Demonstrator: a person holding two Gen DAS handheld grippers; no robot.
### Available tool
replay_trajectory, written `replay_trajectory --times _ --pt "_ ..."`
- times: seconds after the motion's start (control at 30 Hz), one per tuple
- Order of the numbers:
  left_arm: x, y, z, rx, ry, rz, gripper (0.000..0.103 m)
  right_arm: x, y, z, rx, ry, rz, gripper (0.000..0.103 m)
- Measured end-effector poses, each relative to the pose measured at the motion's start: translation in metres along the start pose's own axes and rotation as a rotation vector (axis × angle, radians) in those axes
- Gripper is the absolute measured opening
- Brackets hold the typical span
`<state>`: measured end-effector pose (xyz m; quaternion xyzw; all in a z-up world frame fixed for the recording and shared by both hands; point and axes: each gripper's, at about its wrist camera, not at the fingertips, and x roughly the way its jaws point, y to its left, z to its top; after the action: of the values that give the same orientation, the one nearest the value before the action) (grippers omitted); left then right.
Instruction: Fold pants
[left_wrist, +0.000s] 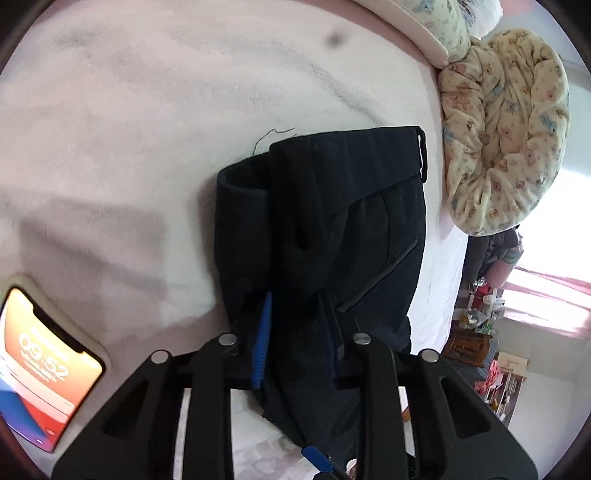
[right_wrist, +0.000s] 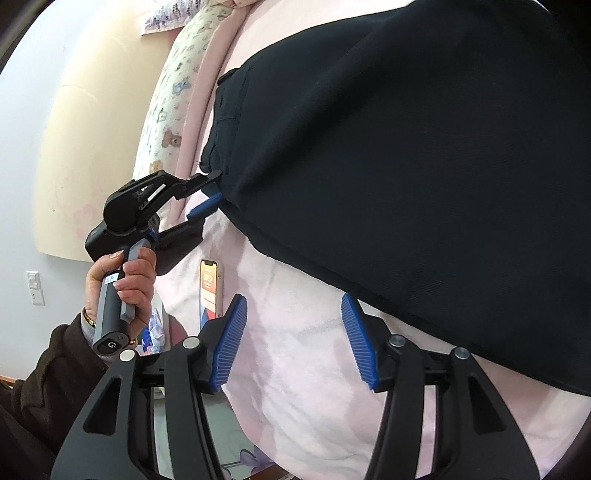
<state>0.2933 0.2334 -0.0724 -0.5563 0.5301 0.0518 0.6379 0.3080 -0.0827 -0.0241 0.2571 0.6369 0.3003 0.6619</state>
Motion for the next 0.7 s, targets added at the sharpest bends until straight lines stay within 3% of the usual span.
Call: replay_trajectory --times 0.07,0.17,0.27,0.3,0.43,0.63,0.7 --pt "0.002 0.0 0.001 -0.003 0.003 -0.034 0.038 0.0 0.001 0.0 -0.003 0.0 0.001 0.055" --pt "0.006 0.0 0.007 -0.026 0.008 -0.096 0.039 0.001 -0.001 -0.003 0.003 0.006 -0.001 0.055" --pt "0.01 -0.007 0.009 0.022 0.002 -0.057 0.011 0.002 -0.004 -0.009 0.011 0.013 -0.006 0.055" --pt "0.008 -0.01 0.006 0.043 -0.014 -0.054 0.007 0.003 -0.004 -0.01 0.014 0.013 -0.006 0.055" --pt "-0.005 -0.017 -0.008 0.124 -0.088 -0.059 0.004 0.002 -0.01 -0.017 0.033 0.015 -0.004 0.055" --pt "-0.032 -0.008 -0.03 0.091 -0.173 -0.103 0.003 -0.008 -0.011 -0.021 0.042 -0.009 0.001 0.055" --pt "-0.035 -0.004 -0.035 0.112 -0.193 -0.074 0.004 -0.011 -0.013 -0.024 0.048 -0.02 0.001 0.055"
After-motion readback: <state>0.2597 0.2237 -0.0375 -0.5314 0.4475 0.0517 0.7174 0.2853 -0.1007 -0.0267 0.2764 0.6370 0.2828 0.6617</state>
